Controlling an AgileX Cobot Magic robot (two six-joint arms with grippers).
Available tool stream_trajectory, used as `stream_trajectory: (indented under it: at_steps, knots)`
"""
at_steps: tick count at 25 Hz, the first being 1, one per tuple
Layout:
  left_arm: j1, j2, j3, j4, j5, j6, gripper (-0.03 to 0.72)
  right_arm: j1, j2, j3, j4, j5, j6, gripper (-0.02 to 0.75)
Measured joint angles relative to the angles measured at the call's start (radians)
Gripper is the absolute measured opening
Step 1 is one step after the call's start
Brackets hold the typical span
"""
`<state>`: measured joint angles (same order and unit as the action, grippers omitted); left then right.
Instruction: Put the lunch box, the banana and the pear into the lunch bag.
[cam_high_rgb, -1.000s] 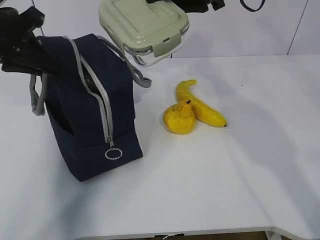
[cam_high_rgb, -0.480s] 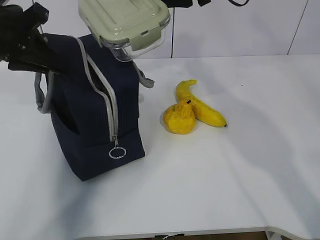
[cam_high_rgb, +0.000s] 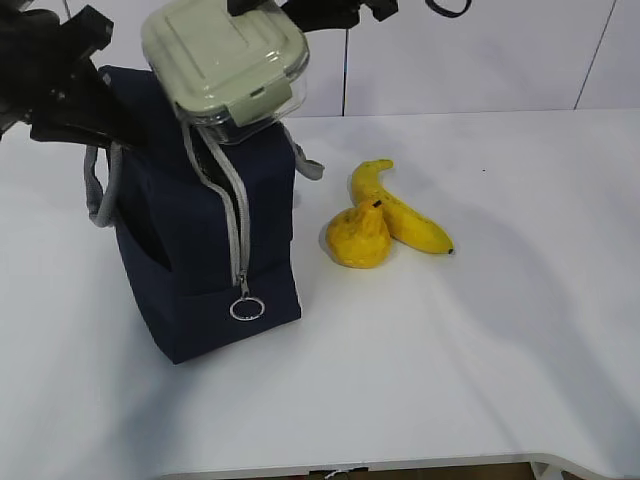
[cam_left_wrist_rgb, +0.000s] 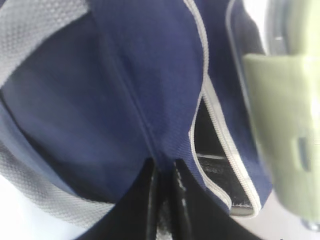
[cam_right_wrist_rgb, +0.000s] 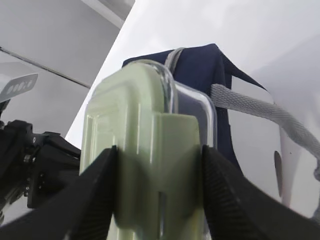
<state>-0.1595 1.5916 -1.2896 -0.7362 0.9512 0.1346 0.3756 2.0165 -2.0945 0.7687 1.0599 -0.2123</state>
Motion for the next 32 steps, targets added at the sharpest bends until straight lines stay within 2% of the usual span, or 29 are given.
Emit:
stream_trajectory:
  at_steps: [7,14,22,32]
  knots:
    - [0.000,0.000,0.000,0.000,-0.003,0.000,0.000,0.053,0.022,0.000,-0.066,-0.066,0.031,0.408]
    - [0.000,0.000,0.000,0.000,-0.006,0.000,0.000,0.058,0.063,-0.002,-0.123,-0.093,0.051,0.408]
    - [0.000,0.000,0.000,-0.001,-0.012,0.000,0.000,0.069,0.100,-0.002,-0.143,-0.114,-0.036,0.408]
    - [0.000,0.006,0.000,-0.005,-0.028,0.000,0.000,0.182,0.103,-0.002,-0.357,-0.134,-0.241,0.408]
